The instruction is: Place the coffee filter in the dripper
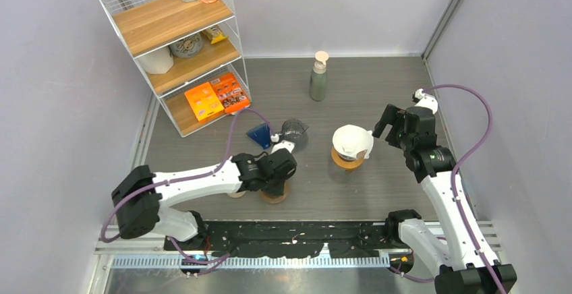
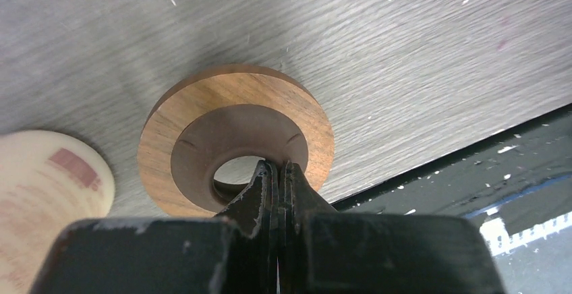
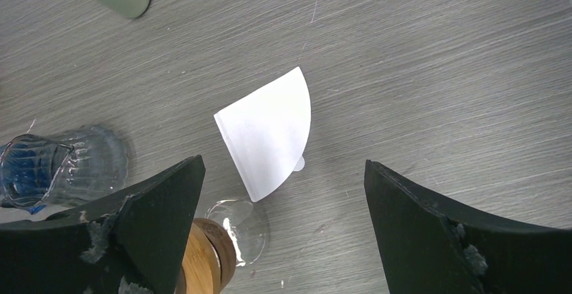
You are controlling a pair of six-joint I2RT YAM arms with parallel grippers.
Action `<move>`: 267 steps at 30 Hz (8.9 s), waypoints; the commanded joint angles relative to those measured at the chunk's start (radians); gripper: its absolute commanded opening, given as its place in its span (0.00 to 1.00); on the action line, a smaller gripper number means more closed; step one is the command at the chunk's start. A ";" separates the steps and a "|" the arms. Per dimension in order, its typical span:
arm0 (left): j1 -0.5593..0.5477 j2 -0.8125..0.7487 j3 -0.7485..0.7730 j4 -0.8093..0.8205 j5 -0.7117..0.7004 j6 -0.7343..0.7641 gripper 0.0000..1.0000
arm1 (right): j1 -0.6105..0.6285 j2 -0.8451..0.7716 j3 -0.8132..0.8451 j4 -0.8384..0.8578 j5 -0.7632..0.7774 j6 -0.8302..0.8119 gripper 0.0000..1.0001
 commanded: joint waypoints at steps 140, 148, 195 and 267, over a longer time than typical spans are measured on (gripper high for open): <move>0.444 -0.982 -0.406 0.281 -0.339 0.230 1.00 | 0.948 0.873 0.361 0.411 0.549 -1.055 0.16; 0.443 -0.986 -0.408 0.281 -0.335 0.231 1.00 | 0.951 0.881 0.369 0.398 0.529 -1.006 0.26; 0.444 -1.004 -0.409 0.272 -0.324 0.225 1.00 | 0.979 0.993 0.574 0.361 0.460 -0.739 0.61; 0.864 0.283 0.362 0.218 0.831 0.806 0.70 | 0.426 0.011 0.050 0.234 -0.005 -0.216 0.96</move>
